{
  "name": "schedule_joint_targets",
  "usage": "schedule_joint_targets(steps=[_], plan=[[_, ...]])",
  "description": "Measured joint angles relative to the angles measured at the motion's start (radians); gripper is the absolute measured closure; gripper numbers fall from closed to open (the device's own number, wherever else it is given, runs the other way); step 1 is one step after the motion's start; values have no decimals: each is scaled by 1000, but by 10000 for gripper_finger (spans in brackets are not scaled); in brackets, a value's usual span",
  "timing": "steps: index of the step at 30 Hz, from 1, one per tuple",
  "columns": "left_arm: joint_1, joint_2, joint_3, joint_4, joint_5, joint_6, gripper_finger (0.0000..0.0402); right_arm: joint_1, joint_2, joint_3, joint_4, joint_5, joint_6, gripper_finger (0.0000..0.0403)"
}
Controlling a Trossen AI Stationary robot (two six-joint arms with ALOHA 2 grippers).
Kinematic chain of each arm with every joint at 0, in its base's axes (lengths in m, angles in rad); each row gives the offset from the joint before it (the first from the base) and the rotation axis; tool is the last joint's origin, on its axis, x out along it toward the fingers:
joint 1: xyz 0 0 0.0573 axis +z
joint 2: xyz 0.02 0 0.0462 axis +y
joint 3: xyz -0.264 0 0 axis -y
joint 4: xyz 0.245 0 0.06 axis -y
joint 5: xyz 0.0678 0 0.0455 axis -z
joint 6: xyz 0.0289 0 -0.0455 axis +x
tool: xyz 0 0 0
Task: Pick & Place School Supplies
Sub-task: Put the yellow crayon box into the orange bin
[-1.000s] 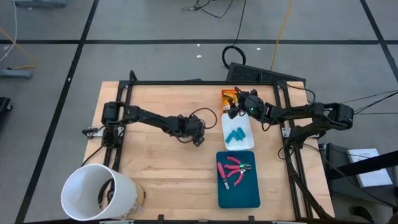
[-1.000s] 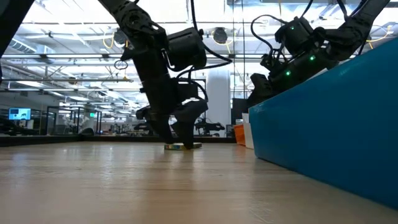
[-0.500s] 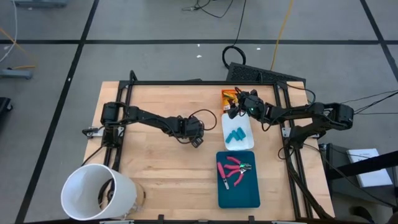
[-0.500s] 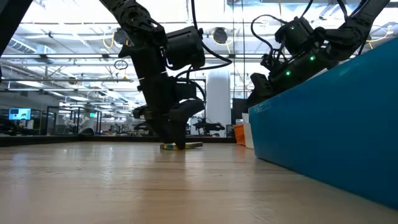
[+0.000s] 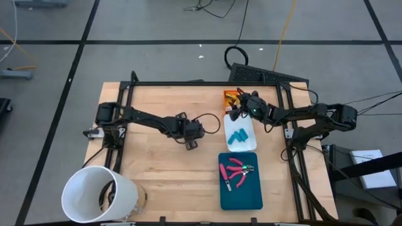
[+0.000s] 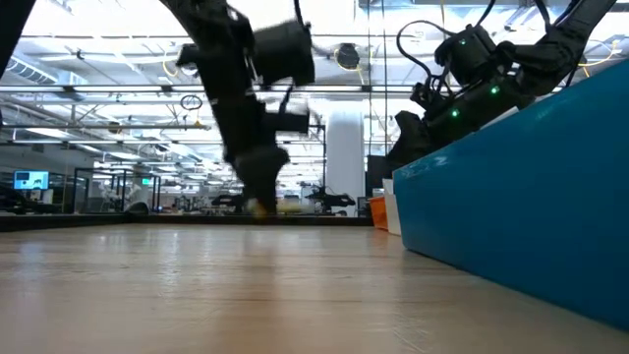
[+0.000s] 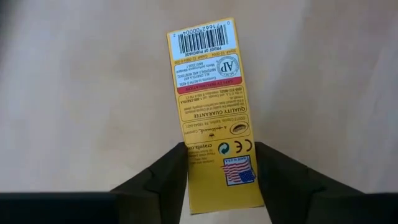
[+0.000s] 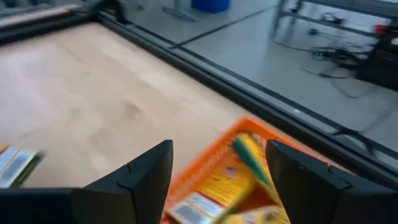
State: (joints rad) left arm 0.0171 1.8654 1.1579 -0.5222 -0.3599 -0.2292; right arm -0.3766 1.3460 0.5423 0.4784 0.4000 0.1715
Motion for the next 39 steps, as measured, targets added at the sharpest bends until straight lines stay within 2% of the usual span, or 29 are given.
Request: schedule_joint_targets(steps=[5, 9, 13, 16, 28, 35, 39], plan=[[-36, -66, 2, -7, -218, 172, 233, 20, 0, 0, 51, -129, 1, 151], [-71, -96, 3, 34, -368, 330, 230, 39, 0, 0, 92, -291, 72, 151], [-100, -91, 2, 122, -420, 483, 217, 38, 0, 0, 149, -488, 227, 151], [-114, -86, 5, 208, -433, 571, 213, 52, 0, 0, 184, -560, 269, 151], [-153, -85, 3, 436, -455, 826, 211, 128, 0, 0, 205, -558, 300, 151], [-153, -85, 4, 533, -426, 865, 211, 146, 31, 0, 259, -558, 311, 153], [-153, -85, 4, 531, -426, 864, 211, 150, 42, 0, 251, -557, 314, 175]])
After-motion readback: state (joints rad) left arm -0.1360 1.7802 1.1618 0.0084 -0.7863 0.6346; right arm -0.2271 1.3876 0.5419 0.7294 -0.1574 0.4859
